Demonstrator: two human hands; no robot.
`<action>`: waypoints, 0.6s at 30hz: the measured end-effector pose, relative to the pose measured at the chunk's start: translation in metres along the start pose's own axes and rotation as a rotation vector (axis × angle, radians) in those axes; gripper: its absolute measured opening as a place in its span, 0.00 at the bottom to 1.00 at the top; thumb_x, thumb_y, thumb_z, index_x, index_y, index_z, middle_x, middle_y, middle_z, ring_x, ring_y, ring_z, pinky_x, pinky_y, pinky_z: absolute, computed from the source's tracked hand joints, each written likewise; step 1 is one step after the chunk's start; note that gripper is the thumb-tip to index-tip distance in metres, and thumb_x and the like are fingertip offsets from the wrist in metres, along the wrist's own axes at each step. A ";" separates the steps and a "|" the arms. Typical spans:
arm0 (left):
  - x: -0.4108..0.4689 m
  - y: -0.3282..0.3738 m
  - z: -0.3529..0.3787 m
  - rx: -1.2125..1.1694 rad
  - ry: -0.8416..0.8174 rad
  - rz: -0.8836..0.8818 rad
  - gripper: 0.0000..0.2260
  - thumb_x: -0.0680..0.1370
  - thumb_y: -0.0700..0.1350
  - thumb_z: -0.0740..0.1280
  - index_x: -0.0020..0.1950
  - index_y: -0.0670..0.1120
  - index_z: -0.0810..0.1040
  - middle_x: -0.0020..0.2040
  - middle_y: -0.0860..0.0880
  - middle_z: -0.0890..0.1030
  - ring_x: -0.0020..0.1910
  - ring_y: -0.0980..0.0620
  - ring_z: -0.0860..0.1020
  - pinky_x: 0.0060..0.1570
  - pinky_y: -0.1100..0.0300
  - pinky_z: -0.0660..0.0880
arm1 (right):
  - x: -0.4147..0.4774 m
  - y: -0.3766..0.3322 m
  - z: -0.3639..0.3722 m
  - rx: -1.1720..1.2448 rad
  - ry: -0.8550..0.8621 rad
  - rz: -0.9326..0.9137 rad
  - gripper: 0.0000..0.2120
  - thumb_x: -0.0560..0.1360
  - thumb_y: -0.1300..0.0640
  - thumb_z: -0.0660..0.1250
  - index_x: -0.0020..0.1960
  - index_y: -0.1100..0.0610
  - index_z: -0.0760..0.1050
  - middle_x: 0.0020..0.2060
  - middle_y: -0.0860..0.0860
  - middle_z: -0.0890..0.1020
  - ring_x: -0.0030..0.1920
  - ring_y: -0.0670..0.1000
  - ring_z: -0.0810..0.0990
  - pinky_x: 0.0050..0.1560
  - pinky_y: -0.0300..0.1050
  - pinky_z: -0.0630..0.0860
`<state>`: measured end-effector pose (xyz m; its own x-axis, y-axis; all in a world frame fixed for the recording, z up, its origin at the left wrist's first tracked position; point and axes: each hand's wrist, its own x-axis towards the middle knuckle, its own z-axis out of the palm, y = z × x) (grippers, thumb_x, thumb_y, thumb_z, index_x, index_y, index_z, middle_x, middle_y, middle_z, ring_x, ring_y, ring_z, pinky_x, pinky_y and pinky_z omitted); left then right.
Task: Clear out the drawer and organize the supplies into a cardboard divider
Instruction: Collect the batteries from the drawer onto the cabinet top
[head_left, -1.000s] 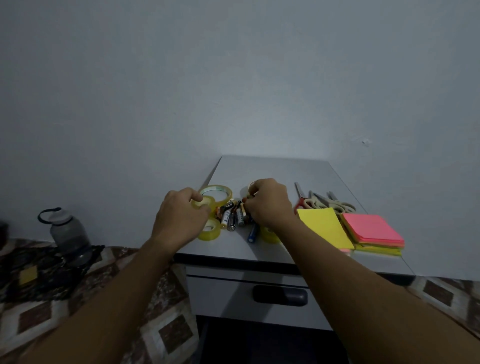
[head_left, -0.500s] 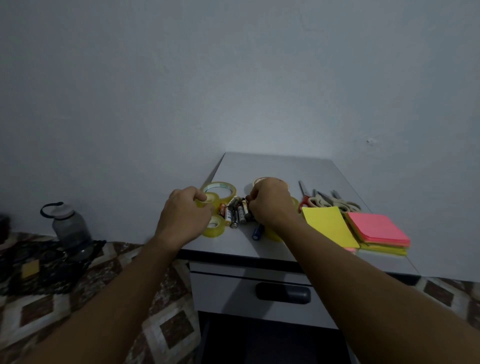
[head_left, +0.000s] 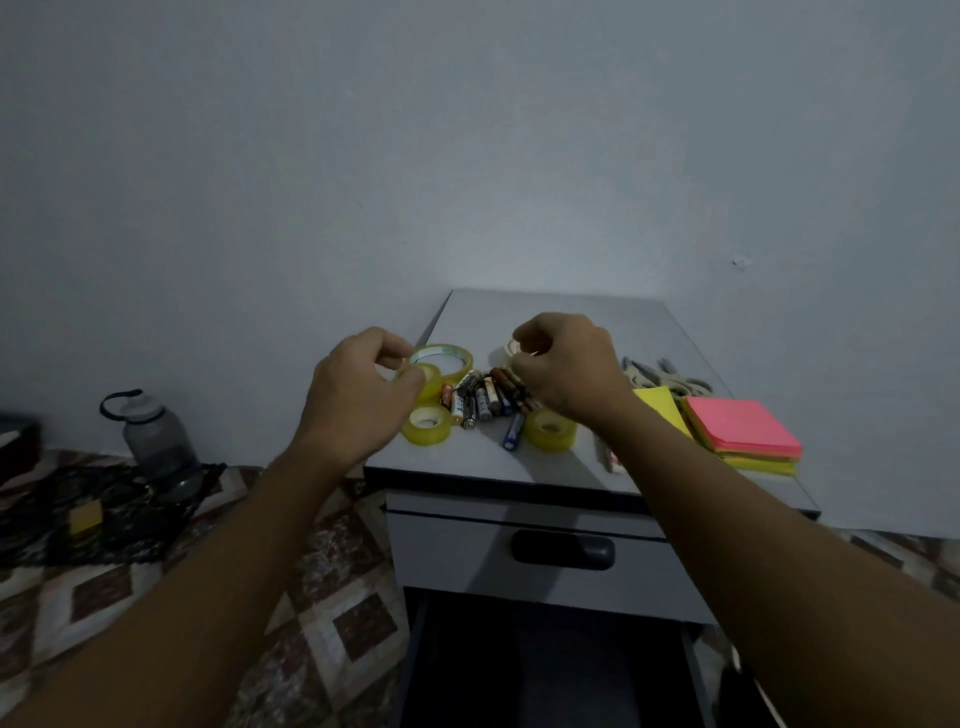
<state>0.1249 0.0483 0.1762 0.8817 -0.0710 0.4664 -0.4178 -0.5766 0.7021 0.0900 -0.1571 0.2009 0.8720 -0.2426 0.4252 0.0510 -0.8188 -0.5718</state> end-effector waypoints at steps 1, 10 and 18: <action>-0.006 0.005 -0.004 -0.044 0.003 0.024 0.06 0.75 0.46 0.70 0.51 0.50 0.81 0.46 0.53 0.81 0.39 0.56 0.77 0.40 0.64 0.72 | -0.007 0.000 -0.007 0.035 0.003 -0.004 0.14 0.74 0.57 0.68 0.59 0.56 0.81 0.51 0.50 0.84 0.52 0.50 0.81 0.55 0.42 0.77; -0.096 0.017 -0.002 -0.314 -0.416 0.096 0.02 0.77 0.41 0.72 0.49 0.45 0.82 0.35 0.49 0.76 0.31 0.55 0.71 0.35 0.64 0.71 | -0.106 0.046 -0.037 0.225 -0.199 0.019 0.05 0.74 0.57 0.70 0.49 0.53 0.81 0.37 0.48 0.84 0.39 0.52 0.83 0.45 0.55 0.82; -0.198 -0.037 0.068 -0.103 -1.071 -0.283 0.04 0.79 0.47 0.69 0.53 0.49 0.80 0.46 0.51 0.83 0.42 0.53 0.81 0.37 0.65 0.76 | -0.226 0.130 0.020 0.363 -0.529 0.450 0.07 0.75 0.63 0.70 0.52 0.55 0.79 0.39 0.52 0.84 0.37 0.48 0.80 0.40 0.44 0.78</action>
<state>-0.0196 0.0281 0.0215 0.6608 -0.6425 -0.3881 -0.1443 -0.6161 0.7743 -0.0905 -0.1987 0.0163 0.9580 -0.1560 -0.2406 -0.2859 -0.4566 -0.8425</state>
